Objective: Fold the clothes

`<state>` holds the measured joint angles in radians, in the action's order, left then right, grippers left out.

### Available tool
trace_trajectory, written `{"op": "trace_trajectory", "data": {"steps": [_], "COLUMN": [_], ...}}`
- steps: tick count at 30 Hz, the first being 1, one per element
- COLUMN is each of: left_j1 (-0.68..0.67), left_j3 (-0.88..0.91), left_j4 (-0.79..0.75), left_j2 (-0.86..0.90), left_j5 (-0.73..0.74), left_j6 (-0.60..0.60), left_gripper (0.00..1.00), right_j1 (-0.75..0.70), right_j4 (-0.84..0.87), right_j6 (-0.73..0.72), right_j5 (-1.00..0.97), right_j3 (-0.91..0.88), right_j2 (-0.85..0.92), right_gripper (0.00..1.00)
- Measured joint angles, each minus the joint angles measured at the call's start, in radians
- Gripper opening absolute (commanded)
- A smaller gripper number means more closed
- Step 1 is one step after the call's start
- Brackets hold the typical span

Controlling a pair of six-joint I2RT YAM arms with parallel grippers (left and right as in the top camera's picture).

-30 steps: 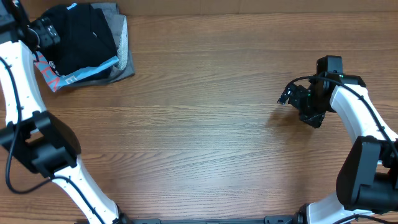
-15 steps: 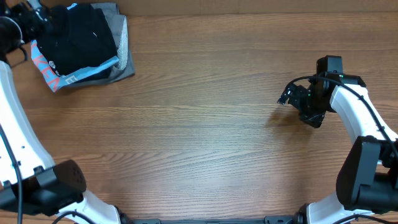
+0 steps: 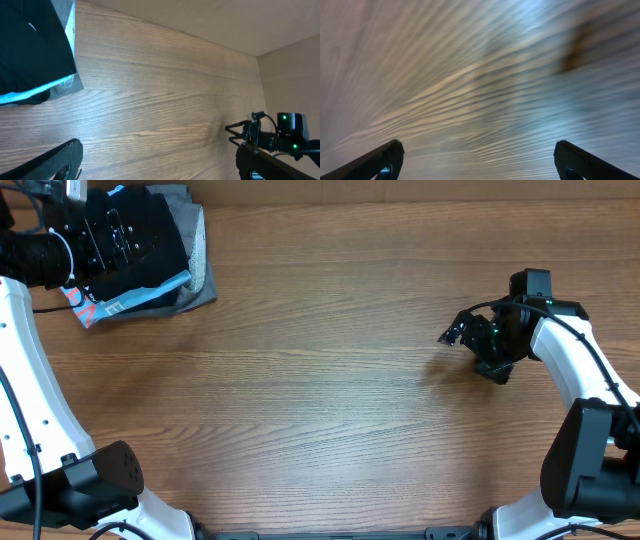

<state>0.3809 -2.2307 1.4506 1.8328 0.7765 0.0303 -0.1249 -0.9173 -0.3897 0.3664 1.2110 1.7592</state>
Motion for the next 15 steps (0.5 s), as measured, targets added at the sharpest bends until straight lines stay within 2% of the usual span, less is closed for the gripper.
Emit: {"op": "trace_trajectory", "data": {"steps": [3,8,15], "left_j1": [0.0,0.0,0.0], "left_j3": [0.0,0.0,0.0], "left_j4": [0.002,0.014,0.032], "left_j2": [0.0,0.0,0.0], "left_j5": [0.001,-0.025,-0.102], "left_j6": [0.006,0.007,0.011], "left_gripper": [1.0,1.0,1.0], "right_j1": [0.0,0.0,0.0], "right_j4": [0.008,-0.028,-0.183], "right_j6": [0.032,0.057,0.073], "right_j5": [0.122,0.177,0.102], "right_j3": [0.0,0.0,0.001], "right_j2": [-0.003,-0.093,-0.521], "right_gripper": [1.0,1.0,1.0]}}
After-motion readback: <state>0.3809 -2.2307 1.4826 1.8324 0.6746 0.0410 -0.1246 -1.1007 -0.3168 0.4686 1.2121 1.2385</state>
